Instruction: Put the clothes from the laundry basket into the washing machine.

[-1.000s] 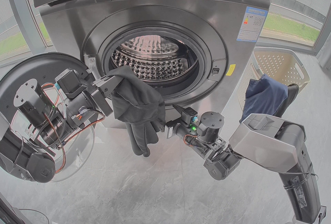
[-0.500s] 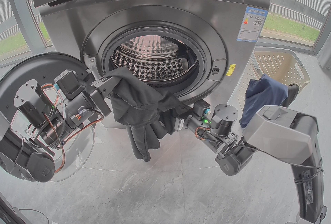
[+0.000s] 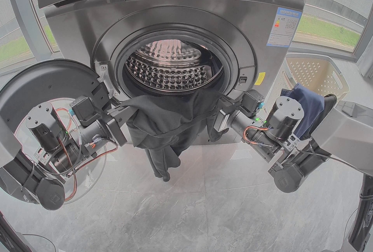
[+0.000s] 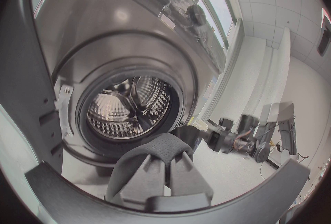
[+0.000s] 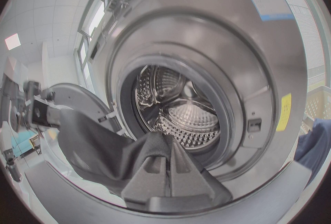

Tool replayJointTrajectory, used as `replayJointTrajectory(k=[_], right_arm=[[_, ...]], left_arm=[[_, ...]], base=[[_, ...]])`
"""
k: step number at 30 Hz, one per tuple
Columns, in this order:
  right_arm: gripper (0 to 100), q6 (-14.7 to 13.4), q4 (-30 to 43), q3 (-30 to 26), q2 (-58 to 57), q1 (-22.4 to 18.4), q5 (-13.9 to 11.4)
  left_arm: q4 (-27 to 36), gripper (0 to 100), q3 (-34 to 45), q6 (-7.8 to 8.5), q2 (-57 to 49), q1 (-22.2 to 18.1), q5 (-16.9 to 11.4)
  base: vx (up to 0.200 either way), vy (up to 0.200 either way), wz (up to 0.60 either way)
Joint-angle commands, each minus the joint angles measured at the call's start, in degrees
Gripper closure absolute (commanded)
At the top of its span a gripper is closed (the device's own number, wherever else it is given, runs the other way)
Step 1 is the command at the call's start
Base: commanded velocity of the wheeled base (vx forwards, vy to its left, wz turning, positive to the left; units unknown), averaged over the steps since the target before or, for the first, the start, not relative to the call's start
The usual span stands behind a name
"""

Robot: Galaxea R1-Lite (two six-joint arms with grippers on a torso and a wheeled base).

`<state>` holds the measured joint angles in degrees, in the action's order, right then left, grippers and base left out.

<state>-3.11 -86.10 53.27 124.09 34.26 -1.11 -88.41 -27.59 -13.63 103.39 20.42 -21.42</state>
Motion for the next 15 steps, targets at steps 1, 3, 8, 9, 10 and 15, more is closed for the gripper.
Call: replayJointTrajectory(k=[1, 3, 8, 9, 10, 15], right_arm=[[100, -0.06, -0.73, -2.21, -5.44, 0.99, -0.65], [100, -0.06, -1.00, -3.18, -6.75, 2.13, -0.91], [100, -0.23, -0.82, -3.88, -8.42, 4.68, -1.44], [100, -0.23, -0.73, -3.70, -8.42, 5.38, -1.35], [100, -0.23, -0.65, -3.35, -8.34, 5.91, -1.18], [100, -0.23, -0.03, -0.71, -7.46, 7.14, -0.74]], left_arm=[[-0.01, 0, 1.92, 0.09, 3.49, 0.15, 0.06], [-0.01, 0, 2.01, 0.01, 5.33, 0.24, 0.33], [-0.10, 0, 1.84, 0.80, 12.19, 0.50, 0.76], [-0.10, 0, 1.48, 1.24, 13.68, 0.50, 0.85], [-0.10, 0, 1.22, 1.41, 14.65, 0.50, 0.68], [-0.10, 0, 0.34, 2.64, 18.69, 1.03, 0.68]], base=[[0.000, 0.000, 0.00], [0.000, 0.000, 0.00], [0.000, 0.000, 0.00], [0.000, 0.000, 0.00], [0.000, 0.000, 0.00], [0.000, 0.000, 0.00]])
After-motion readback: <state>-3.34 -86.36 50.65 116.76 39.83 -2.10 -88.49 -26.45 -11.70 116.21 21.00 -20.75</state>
